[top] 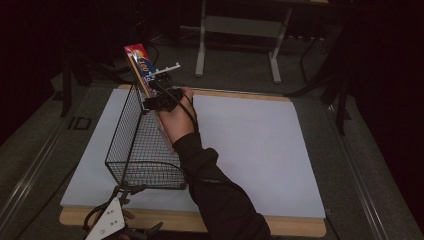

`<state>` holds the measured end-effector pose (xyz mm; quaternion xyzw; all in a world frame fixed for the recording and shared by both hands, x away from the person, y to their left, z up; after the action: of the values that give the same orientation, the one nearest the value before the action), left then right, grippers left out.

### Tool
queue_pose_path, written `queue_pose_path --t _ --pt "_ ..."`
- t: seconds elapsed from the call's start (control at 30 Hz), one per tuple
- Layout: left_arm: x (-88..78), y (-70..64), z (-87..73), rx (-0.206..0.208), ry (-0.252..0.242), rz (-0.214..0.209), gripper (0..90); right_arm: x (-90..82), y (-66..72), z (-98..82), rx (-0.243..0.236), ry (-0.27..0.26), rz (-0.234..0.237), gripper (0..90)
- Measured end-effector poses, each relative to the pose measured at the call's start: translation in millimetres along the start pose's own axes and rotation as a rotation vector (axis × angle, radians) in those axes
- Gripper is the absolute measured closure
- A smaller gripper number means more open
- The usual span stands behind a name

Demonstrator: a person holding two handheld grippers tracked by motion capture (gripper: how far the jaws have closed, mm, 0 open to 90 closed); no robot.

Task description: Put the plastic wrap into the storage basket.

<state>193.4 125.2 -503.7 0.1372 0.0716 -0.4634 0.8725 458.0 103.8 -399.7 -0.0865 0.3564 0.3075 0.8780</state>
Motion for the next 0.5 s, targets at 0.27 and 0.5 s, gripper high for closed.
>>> queue_pose_path --t 0.27,0.5 --pt "-0.6 0.2 0.0 0.005 0.002 -0.001 0.0 17.5 9.3 -14.6 0.046 0.012 0.016 39.9" --pt "0.1 -0.5 -0.7 0.007 0.007 -0.007 0.0 31.6 6.5 -29.3 0.057 0.033 0.008 39.9"
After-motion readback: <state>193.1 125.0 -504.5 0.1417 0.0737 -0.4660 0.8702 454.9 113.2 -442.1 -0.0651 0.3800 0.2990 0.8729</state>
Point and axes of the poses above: each handheld gripper's, and its own axes: x roughly forward along the jaws, z roughly out of its top, y roughly to its left, the point moved 8 cm from there along x, roughly forward along the jaws, and after that the axes turned 1 degree about y, right-handed, at the moved point
